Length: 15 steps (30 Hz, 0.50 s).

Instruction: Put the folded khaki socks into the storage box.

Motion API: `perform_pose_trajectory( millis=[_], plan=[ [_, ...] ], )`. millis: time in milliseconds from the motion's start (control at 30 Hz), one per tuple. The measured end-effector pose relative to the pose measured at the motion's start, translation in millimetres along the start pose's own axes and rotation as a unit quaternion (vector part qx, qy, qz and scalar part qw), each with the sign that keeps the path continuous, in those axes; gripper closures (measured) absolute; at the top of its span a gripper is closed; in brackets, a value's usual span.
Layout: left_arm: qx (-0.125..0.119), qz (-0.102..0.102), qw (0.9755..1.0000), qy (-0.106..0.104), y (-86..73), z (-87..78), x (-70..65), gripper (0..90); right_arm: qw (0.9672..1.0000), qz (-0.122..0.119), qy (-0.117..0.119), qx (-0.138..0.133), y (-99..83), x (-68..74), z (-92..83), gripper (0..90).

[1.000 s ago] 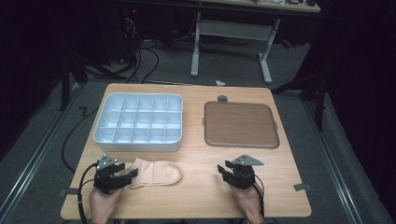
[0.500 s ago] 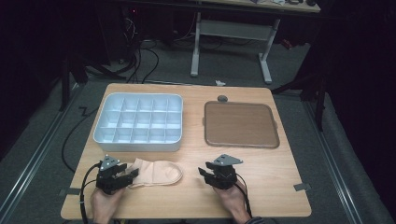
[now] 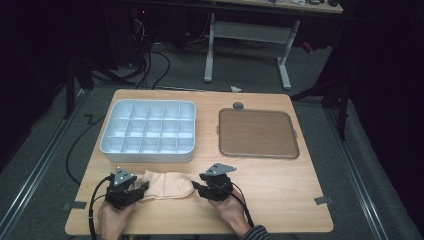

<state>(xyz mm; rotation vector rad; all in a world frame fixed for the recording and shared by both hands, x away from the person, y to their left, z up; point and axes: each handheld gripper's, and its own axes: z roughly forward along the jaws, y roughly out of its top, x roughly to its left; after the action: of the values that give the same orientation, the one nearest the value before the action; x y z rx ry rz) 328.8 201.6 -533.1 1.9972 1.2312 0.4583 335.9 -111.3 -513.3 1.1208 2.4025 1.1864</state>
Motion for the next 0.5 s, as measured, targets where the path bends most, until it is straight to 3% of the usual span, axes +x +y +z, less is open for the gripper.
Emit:
perform_pose_trajectory(
  millis=[267,500],
  plan=[
    [-0.002,0.001,1.0,0.001,-1.0,-0.6,-0.4,49.3,0.9997,-0.001,-0.004,0.024,1.6,3.7,17.3,56.6],
    [-0.005,0.002,1.0,-0.004,-2.1,-1.7,-0.2,57.1,0.9993,-0.007,-0.004,0.036,0.2,5.2,25.0,66.4]
  ],
)
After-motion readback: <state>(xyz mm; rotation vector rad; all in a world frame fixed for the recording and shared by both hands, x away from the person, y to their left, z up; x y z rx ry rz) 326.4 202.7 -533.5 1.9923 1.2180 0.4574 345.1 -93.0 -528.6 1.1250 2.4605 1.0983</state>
